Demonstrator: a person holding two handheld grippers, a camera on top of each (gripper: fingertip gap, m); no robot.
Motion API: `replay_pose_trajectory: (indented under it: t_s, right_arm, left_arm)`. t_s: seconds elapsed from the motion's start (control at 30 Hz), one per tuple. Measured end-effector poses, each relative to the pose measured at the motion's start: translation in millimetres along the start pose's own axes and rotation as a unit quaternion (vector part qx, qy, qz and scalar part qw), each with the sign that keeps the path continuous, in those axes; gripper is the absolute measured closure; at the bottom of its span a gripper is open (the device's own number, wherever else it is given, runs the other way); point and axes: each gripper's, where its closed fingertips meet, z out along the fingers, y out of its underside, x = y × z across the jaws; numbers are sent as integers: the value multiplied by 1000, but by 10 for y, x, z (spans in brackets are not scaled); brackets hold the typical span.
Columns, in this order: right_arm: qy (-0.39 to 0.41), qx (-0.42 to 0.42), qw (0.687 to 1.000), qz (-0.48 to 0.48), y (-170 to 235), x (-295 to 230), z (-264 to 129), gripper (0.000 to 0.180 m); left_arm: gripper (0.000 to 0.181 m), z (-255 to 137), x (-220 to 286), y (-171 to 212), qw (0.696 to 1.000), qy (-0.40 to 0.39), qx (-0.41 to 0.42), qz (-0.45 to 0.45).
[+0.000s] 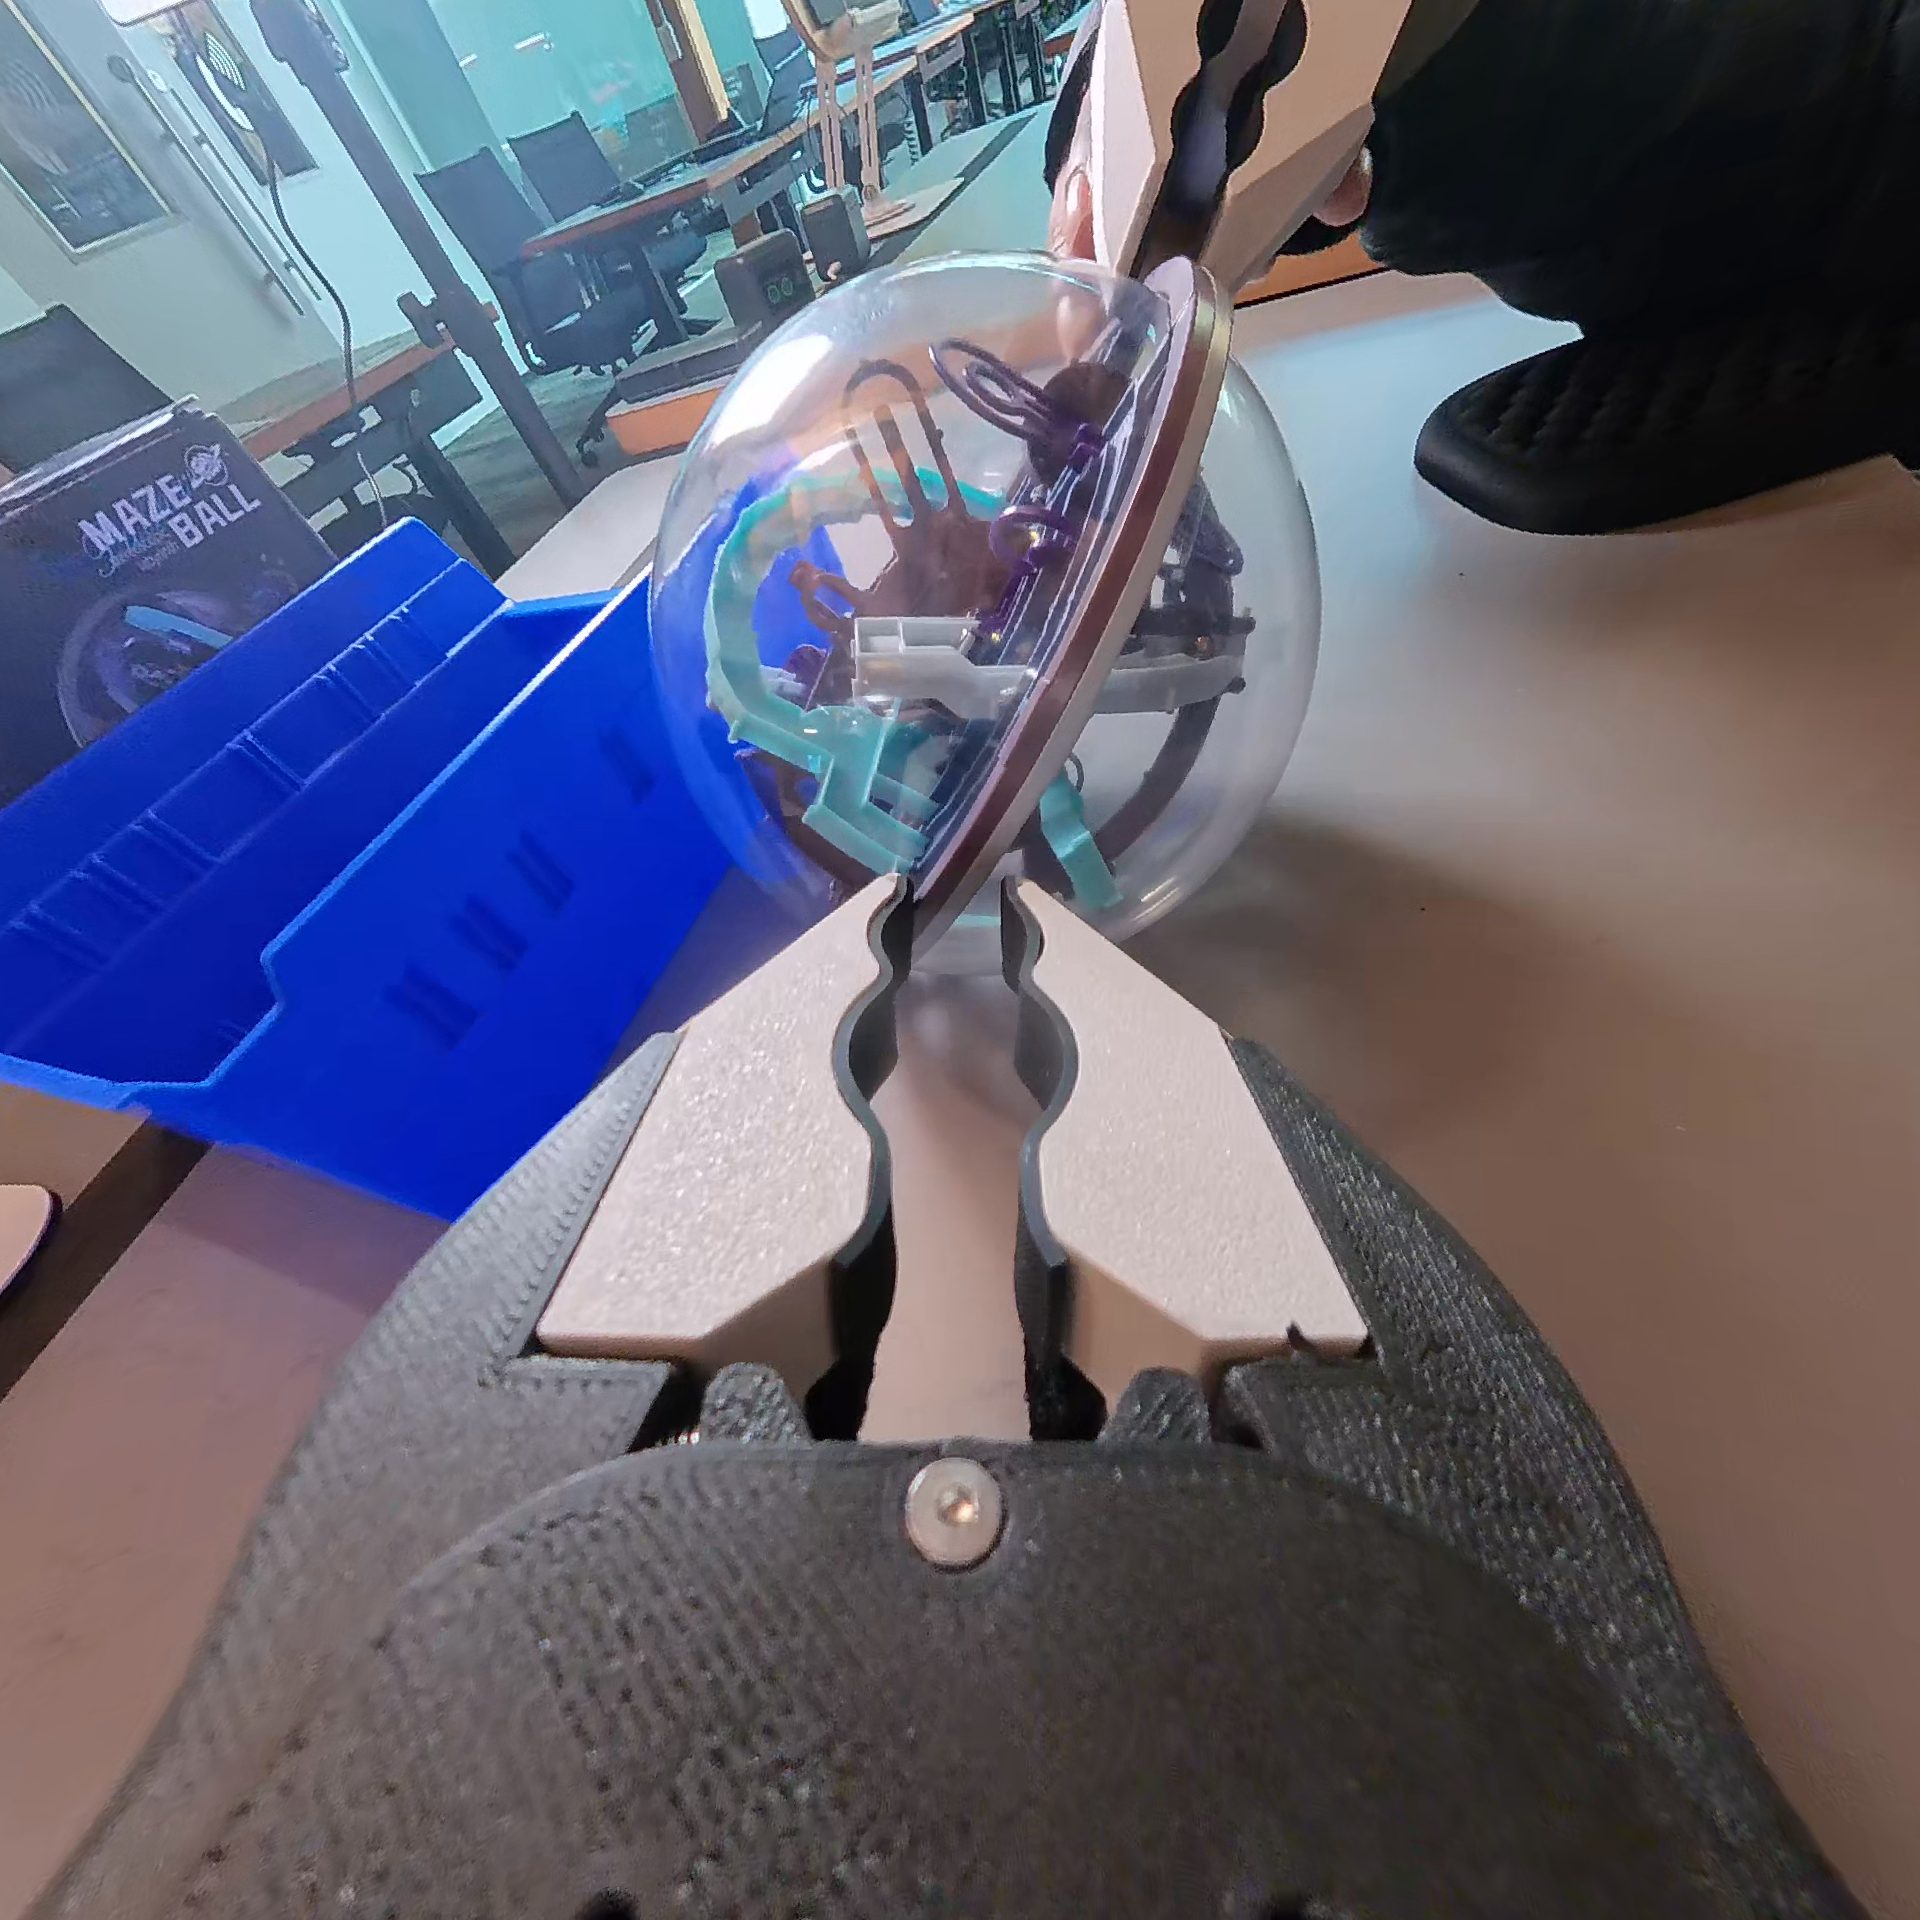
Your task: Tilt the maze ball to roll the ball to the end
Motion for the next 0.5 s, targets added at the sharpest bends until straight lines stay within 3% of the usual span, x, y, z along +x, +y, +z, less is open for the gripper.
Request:
replay_pose_trajectory:
  t_s: [0.5]
  right_arm:
    - [-2,12,1000,4,-67,-23,20,173]
  left_arm:
    - [168,17,-7,39,1000,-2,-5,0]
